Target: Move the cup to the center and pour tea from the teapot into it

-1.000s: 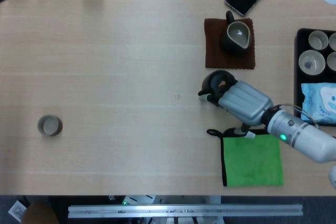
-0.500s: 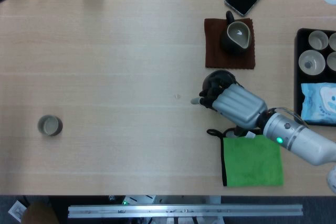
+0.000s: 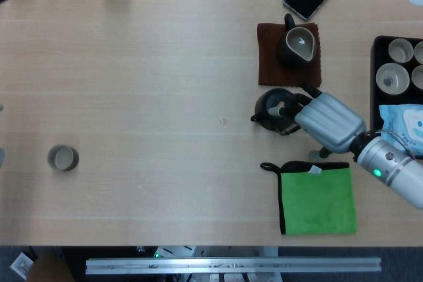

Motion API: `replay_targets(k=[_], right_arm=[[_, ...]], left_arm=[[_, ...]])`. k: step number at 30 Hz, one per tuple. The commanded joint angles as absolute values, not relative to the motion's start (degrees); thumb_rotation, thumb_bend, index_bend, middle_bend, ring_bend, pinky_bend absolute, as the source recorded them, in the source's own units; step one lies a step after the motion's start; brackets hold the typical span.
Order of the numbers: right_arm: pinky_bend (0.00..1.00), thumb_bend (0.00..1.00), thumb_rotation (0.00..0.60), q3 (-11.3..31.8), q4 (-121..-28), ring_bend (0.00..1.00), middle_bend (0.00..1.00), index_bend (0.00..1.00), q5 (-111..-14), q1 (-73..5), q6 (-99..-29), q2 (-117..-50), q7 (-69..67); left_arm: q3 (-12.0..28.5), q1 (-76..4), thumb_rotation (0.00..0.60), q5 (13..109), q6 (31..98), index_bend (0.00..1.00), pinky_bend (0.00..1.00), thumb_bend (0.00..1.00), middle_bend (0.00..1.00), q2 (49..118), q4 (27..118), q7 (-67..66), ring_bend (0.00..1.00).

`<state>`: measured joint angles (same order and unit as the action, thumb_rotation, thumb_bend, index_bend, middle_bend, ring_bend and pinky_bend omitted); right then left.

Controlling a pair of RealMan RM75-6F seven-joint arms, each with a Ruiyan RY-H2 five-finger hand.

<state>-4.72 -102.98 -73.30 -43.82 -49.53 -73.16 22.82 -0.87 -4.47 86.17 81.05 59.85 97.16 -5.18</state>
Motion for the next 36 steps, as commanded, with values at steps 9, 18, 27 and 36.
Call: replay_targets(k=[9, 18, 27, 36], right_arm=[[0.00, 0.00, 0.600, -3.34, -100.13, 0.26, 0.37, 0.32, -71.27, -43.60, -47.99, -75.15, 22.87], [0.00, 0.00, 0.600, -3.47, -100.03, 0.27, 0.39, 0.34, -69.83, -43.95, -46.32, -75.91, 24.91], [0.00, 0.00, 0.600, -3.77, -100.12, 0.27, 0.39, 0.35, -68.22, -44.22, -45.40, -76.35, 26.77], [0.00, 0.00, 0.600, -4.57, -100.26, 0.27, 0.40, 0.35, -66.79, -44.38, -44.61, -76.49, 28.39]], left_arm=[[-1.14, -4.02, 0.600, 86.14, 81.59, 0.21, 0.03, 0.34, 0.19, 59.64, 97.29, -4.89, 0.11], [-1.36, -3.75, 0.600, 86.17, 81.78, 0.21, 0.03, 0.34, 0.19, 59.63, 97.10, -4.59, 0.11], [-1.51, -3.49, 0.600, 86.21, 82.01, 0.21, 0.03, 0.34, 0.19, 59.58, 96.99, -4.34, 0.11], [-1.58, -3.46, 0.600, 86.28, 81.95, 0.21, 0.03, 0.34, 0.19, 59.69, 96.86, -4.25, 0.11]])
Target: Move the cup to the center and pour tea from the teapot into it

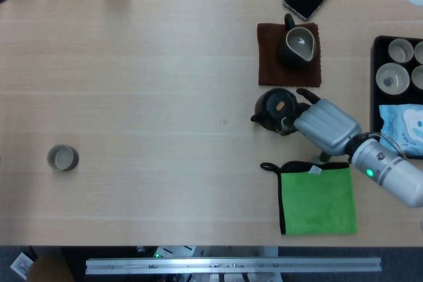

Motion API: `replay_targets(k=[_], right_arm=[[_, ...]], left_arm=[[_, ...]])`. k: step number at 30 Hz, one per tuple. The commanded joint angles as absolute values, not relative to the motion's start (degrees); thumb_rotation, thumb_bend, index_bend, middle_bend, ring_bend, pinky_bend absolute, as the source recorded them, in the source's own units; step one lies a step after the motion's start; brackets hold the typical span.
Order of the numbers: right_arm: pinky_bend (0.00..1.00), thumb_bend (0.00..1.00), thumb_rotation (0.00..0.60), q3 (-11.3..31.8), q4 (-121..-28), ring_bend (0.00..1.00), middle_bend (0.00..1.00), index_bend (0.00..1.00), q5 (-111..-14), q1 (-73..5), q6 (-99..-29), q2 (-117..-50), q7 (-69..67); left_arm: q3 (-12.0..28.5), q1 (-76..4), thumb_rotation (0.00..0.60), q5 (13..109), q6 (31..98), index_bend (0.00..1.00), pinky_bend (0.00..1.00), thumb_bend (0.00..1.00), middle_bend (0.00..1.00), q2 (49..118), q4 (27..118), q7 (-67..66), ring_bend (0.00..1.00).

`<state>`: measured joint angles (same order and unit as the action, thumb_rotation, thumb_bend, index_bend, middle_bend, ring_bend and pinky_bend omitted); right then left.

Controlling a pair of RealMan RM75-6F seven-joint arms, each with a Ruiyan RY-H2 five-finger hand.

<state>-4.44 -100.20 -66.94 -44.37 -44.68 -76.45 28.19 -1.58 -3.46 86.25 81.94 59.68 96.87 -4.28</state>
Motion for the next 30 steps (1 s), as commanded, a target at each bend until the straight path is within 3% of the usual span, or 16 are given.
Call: replay_targets(k=[1, 23, 30], right_arm=[[0.00, 0.00, 0.600, -4.62, -100.33, 0.27, 0.40, 0.36, -66.73, -44.37, -44.63, -76.49, 28.50], [0.00, 0.00, 0.600, -6.07, -100.02, 0.29, 0.41, 0.37, -62.95, -45.25, -43.70, -77.37, 32.00], [0.00, 0.00, 0.600, -5.69, -99.87, 0.43, 0.51, 0.49, -62.61, -44.99, -45.09, -78.21, 32.16]], left_arm=[[-1.57, -3.45, 0.600, 86.29, 81.97, 0.21, 0.03, 0.34, 0.19, 59.70, 96.84, -4.22, 0.11], [-1.66, -3.47, 0.600, 85.89, 81.42, 0.21, 0.03, 0.34, 0.19, 59.75, 96.43, -3.91, 0.11], [-1.63, -3.55, 0.600, 85.92, 81.34, 0.21, 0.03, 0.34, 0.19, 59.76, 96.43, -3.92, 0.11]])
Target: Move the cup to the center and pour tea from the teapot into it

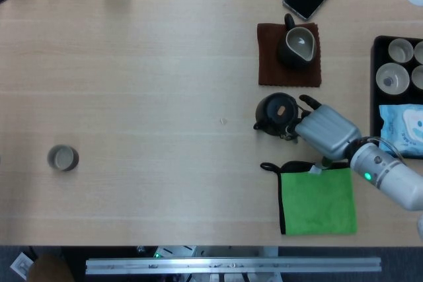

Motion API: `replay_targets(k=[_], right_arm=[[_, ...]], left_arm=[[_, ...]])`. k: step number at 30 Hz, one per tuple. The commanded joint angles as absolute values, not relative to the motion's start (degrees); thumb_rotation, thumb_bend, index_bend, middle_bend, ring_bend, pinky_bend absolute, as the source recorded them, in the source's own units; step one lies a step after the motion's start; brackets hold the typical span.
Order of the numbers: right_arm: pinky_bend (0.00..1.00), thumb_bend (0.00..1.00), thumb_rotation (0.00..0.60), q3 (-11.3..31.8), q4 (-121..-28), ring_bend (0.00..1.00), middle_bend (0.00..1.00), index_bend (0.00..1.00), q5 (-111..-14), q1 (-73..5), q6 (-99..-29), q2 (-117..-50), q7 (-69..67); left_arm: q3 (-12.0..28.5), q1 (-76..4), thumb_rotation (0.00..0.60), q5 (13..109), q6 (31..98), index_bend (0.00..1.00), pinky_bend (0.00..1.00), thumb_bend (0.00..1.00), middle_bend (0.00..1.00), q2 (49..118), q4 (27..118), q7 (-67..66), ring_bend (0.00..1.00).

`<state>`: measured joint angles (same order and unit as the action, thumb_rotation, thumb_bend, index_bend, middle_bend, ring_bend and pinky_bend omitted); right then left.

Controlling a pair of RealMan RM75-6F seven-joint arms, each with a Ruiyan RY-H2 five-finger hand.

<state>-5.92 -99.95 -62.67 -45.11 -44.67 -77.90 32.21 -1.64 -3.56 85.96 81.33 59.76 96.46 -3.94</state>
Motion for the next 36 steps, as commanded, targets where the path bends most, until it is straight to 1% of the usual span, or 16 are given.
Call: replay_targets(k=[1, 4, 16, 28, 36], right_arm=[[0.00, 0.00, 0.600, -5.55, -99.83, 0.47, 0.53, 0.51, -62.58, -44.98, -45.26, -78.35, 32.13], [0.00, 0.00, 0.600, -5.11, -99.66, 0.55, 0.59, 0.59, -62.19, -45.09, -45.57, -78.81, 32.16], [0.00, 0.00, 0.600, -3.15, -99.09, 0.71, 0.76, 0.77, -59.77, -46.50, -45.35, -80.47, 32.10], [0.00, 0.00, 0.600, -1.14, -96.74, 0.79, 0.86, 0.88, -57.73, -47.89, -44.25, -82.39, 29.47], [0.00, 0.00, 0.600, 0.16, -95.81, 0.80, 0.86, 0.89, -59.62, -47.45, -44.29, -81.83, 24.79]], left_arm=[[-1.61, -3.55, 0.600, 85.89, 81.34, 0.21, 0.03, 0.34, 0.19, 59.76, 96.41, -3.90, 0.11], [-1.60, -3.49, 0.600, 85.75, 81.36, 0.21, 0.03, 0.34, 0.19, 59.71, 96.38, -3.83, 0.11], [-1.62, -3.44, 0.600, 85.40, 81.09, 0.21, 0.03, 0.34, 0.19, 59.65, 96.07, -3.61, 0.11], [-1.61, -3.25, 0.600, 84.75, 80.92, 0.21, 0.03, 0.34, 0.19, 59.46, 95.82, -3.38, 0.11], [-1.59, -3.31, 0.600, 84.78, 80.86, 0.21, 0.03, 0.34, 0.19, 59.42, 96.28, -3.97, 0.11]])
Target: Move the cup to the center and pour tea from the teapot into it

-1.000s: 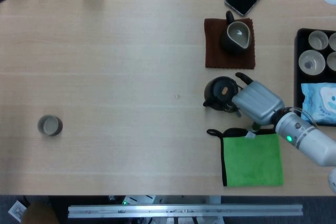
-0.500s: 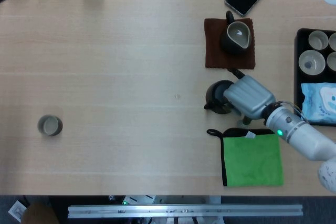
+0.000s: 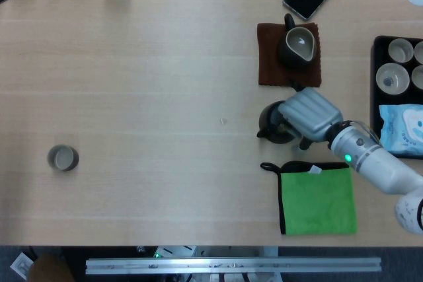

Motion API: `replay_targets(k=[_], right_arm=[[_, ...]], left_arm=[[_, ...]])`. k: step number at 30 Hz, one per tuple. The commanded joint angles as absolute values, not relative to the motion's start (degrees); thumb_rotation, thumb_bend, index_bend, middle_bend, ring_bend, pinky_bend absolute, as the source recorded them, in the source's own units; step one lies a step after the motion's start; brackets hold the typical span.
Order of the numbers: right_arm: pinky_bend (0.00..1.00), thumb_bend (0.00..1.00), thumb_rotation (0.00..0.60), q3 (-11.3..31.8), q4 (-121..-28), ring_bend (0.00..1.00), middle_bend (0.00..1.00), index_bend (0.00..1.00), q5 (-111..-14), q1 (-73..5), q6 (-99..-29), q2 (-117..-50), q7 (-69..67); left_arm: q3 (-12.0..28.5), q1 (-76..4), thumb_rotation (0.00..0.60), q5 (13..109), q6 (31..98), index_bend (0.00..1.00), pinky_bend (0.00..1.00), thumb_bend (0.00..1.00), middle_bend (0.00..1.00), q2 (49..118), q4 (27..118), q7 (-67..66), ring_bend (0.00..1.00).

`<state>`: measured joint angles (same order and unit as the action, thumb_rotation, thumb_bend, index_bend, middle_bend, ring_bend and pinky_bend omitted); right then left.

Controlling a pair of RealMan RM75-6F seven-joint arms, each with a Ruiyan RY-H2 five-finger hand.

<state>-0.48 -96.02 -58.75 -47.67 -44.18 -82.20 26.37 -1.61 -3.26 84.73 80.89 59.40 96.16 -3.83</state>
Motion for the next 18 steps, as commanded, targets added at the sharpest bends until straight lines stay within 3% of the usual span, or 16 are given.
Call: replay_targets(k=[1, 18], right_arm=[[0.00, 0.00, 0.600, 0.37, -95.81, 0.80, 0.86, 0.89, -59.94, -47.38, -44.27, -81.64, 24.10], [0.00, 0.00, 0.600, 2.38, -96.24, 0.83, 0.91, 0.94, -62.76, -46.79, -41.75, -77.61, 14.28]], left_arm=[[-1.59, -3.34, 0.600, 84.79, 80.82, 0.21, 0.03, 0.34, 0.19, 59.43, 96.38, -4.08, 0.11], [-1.56, -3.74, 0.600, 85.08, 80.62, 0.21, 0.03, 0.34, 0.19, 59.11, 98.34, -6.21, 0.11]])
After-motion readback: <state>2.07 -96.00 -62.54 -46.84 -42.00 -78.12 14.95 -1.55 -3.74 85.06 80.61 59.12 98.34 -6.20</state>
